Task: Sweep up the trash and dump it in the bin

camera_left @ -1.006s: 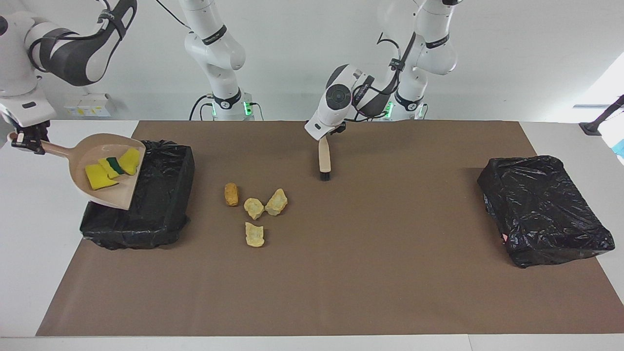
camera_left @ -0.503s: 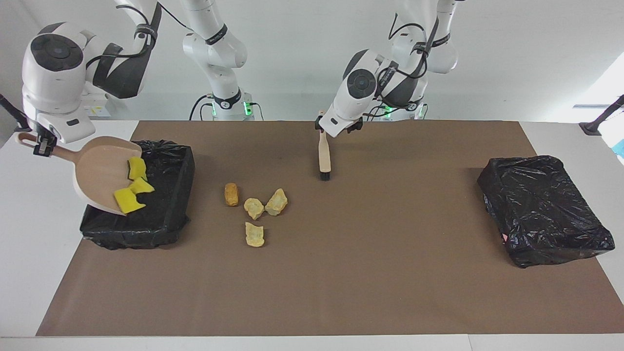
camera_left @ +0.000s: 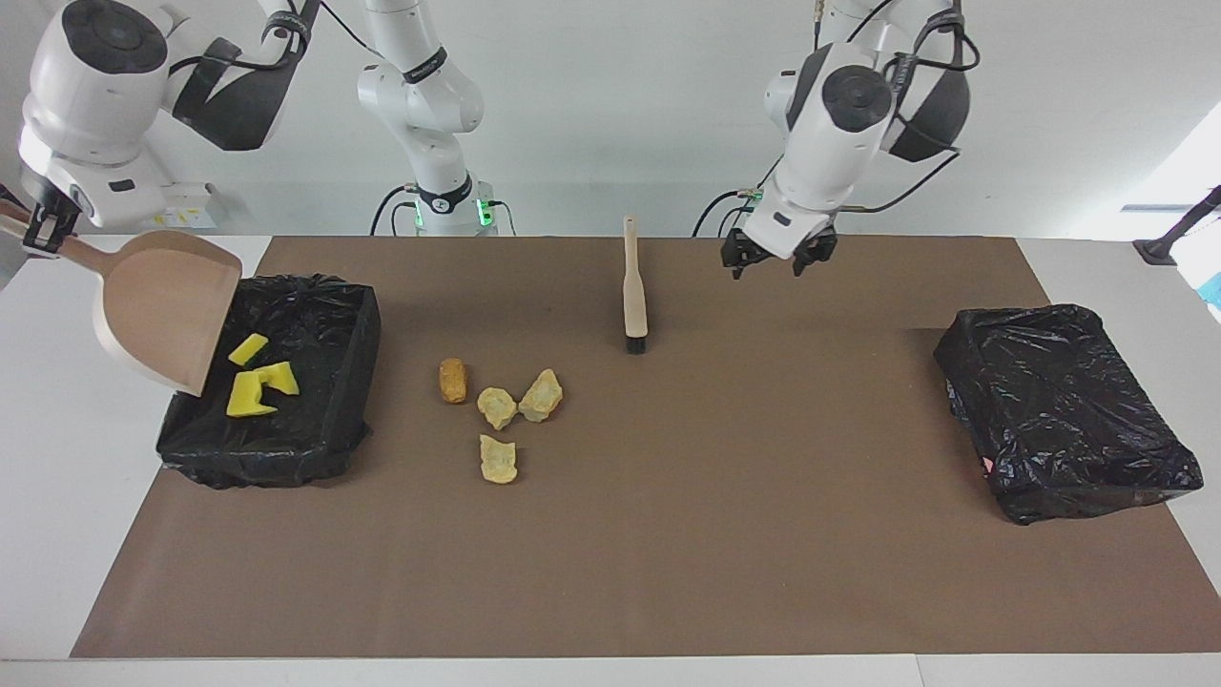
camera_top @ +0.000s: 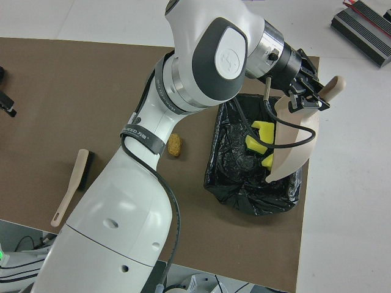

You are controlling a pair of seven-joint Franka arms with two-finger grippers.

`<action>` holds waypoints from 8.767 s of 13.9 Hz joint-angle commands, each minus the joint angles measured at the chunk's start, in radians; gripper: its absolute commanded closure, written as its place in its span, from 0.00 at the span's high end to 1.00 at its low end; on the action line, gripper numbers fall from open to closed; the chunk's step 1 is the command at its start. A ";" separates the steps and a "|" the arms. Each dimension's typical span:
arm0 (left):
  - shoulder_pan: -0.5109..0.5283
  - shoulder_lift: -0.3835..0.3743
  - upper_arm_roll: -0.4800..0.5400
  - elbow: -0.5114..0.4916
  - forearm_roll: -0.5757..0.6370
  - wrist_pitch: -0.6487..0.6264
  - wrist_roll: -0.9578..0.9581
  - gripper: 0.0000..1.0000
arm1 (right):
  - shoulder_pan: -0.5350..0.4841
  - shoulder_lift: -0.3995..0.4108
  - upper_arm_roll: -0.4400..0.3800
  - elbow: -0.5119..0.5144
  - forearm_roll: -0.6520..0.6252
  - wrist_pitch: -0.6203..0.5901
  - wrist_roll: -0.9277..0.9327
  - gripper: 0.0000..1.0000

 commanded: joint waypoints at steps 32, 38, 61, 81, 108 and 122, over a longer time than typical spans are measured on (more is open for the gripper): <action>0.194 -0.041 0.177 0.261 0.065 -0.126 0.262 1.00 | 0.862 0.527 0.016 0.217 0.680 0.266 2.462 0.00; 0.194 -0.040 0.177 0.261 0.065 -0.126 0.262 1.00 | 0.877 0.543 0.014 0.241 0.593 0.246 2.490 1.00; 0.194 -0.041 0.177 0.261 0.065 -0.126 0.262 1.00 | 0.274 0.083 0.013 0.175 0.732 -0.268 1.565 1.00; 0.194 -0.041 0.177 0.261 0.065 -0.126 0.262 1.00 | 0.763 -0.091 0.024 -0.385 0.927 0.059 2.169 1.00; -0.217 0.045 0.156 -0.067 -0.148 0.349 0.154 1.00 | 1.148 0.015 0.024 -0.625 0.847 0.413 2.742 0.61; -0.418 0.264 0.153 -0.065 -0.153 0.646 -0.054 1.00 | 0.977 -0.147 0.019 -0.606 0.871 0.065 2.607 0.00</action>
